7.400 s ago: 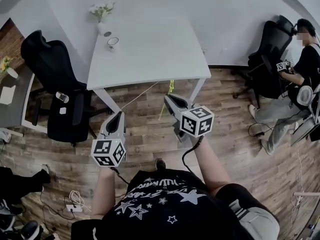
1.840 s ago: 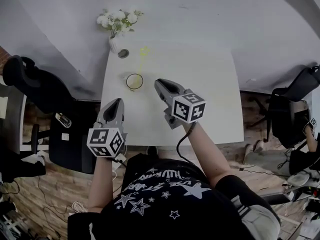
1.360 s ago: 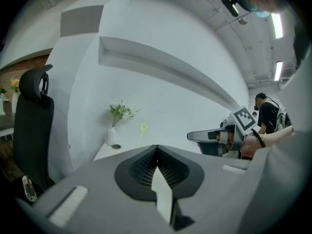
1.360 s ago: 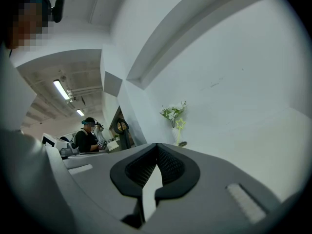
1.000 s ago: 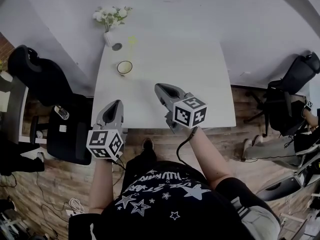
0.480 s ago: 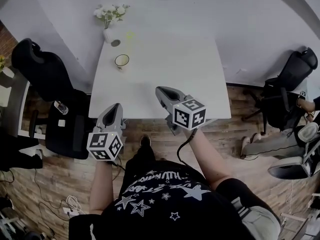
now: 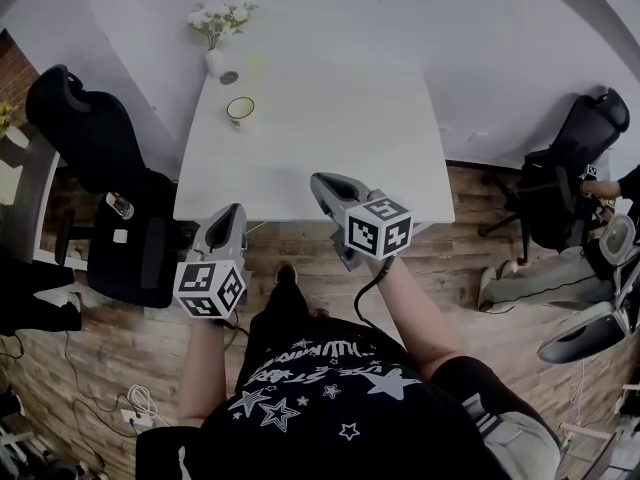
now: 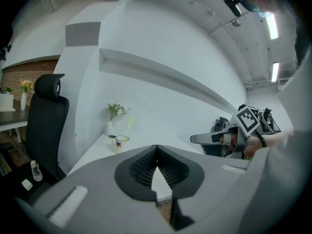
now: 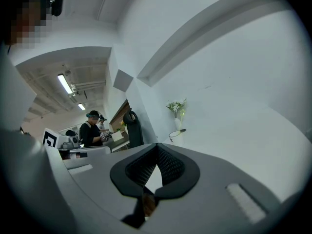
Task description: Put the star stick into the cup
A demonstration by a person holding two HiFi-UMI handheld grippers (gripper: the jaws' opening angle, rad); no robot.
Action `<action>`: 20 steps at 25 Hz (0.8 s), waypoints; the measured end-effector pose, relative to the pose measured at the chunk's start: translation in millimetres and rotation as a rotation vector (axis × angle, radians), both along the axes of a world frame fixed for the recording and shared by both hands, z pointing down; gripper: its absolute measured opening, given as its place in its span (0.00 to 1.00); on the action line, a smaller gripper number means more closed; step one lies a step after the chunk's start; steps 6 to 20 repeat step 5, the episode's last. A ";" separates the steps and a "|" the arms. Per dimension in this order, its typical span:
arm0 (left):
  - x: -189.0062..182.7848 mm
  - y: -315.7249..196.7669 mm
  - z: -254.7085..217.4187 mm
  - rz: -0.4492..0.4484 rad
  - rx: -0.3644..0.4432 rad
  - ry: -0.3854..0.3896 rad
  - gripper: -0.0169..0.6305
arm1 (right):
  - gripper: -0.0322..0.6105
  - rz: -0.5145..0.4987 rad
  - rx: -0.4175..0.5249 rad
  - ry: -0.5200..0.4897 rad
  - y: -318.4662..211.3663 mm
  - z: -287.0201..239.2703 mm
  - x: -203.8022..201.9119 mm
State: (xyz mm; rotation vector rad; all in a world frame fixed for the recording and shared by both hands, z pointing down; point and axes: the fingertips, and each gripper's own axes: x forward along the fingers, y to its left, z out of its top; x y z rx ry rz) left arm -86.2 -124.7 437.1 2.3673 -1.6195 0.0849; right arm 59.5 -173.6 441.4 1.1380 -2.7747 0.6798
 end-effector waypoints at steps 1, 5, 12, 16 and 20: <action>-0.2 3.3 0.4 -0.001 -0.001 0.002 0.03 | 0.07 -0.001 0.002 0.002 3.9 -0.1 -0.1; 0.0 16.6 3.8 -0.007 -0.008 0.012 0.03 | 0.07 -0.004 0.004 0.012 17.7 1.9 2.0; 0.0 16.6 3.8 -0.007 -0.008 0.012 0.03 | 0.07 -0.004 0.004 0.012 17.7 1.9 2.0; 0.0 16.6 3.8 -0.007 -0.008 0.012 0.03 | 0.07 -0.004 0.004 0.012 17.7 1.9 2.0; 0.0 16.6 3.8 -0.007 -0.008 0.012 0.03 | 0.07 -0.004 0.004 0.012 17.7 1.9 2.0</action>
